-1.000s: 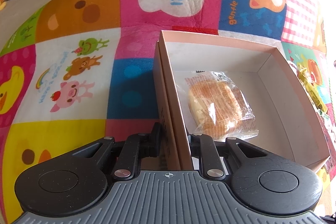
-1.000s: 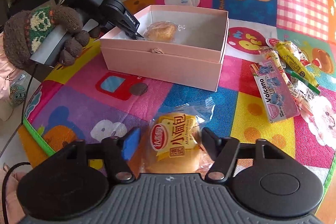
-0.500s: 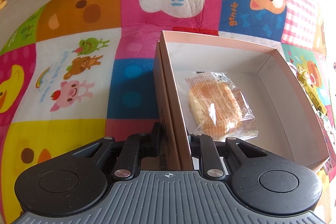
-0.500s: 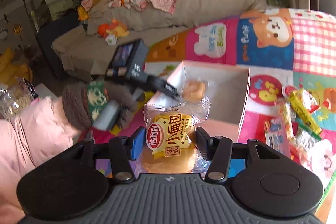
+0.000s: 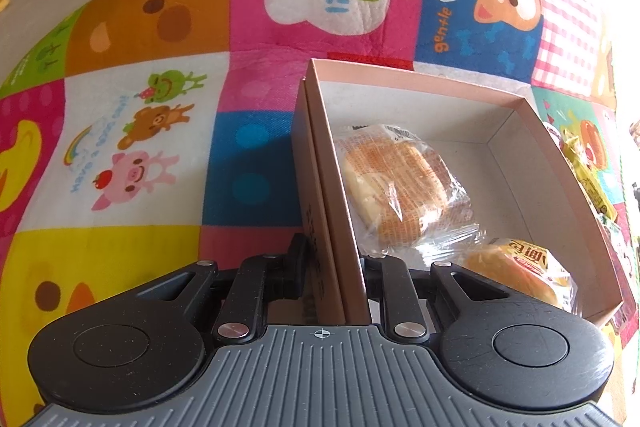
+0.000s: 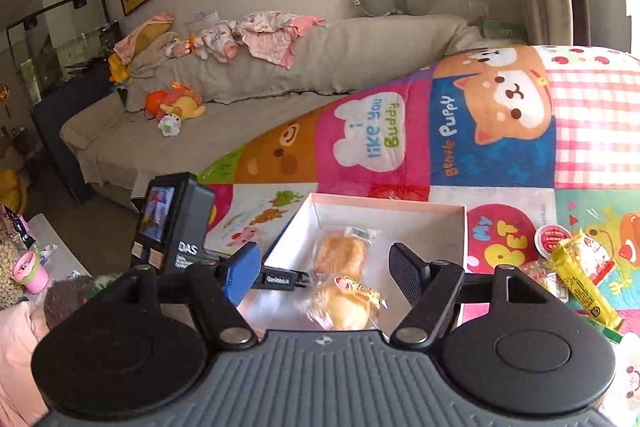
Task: Organize objects
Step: 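Carry the yellow-wrapped bun into the pink box and release it, then move the right gripper back toward the remaining snacks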
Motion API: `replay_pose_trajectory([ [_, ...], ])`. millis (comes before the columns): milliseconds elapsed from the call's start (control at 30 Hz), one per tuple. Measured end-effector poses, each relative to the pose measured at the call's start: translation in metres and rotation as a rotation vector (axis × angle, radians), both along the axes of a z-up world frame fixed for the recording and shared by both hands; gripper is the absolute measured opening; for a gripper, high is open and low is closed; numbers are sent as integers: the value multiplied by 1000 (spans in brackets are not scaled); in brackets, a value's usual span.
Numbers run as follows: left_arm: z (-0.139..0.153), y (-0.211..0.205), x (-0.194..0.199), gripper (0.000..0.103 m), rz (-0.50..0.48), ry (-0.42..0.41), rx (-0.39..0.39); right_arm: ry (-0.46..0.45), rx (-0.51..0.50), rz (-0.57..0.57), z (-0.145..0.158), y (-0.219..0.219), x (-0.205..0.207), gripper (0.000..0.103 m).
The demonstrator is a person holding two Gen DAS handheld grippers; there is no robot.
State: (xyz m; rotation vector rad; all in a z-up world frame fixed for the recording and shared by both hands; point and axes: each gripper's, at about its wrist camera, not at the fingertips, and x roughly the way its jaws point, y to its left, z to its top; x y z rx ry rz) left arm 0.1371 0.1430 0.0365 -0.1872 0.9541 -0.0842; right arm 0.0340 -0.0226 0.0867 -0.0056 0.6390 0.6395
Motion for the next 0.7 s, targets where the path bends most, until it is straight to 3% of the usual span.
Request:
replay_pose_trajectory([
  [100, 0, 0, 0, 21, -1, -2, 2, -10, -47, -52, -12, -20, -7, 78],
  [433, 0, -2, 0, 21, -4, 5, 12, 16, -199, -225, -69, -85, -33, 83],
  [567, 0, -3, 0, 21, -2, 6, 17, 36, -145, -187, -71, -86, -34, 83],
  [700, 0, -3, 0, 21, -6, 7, 19, -3, -128, -89, -64, -52, -31, 82],
])
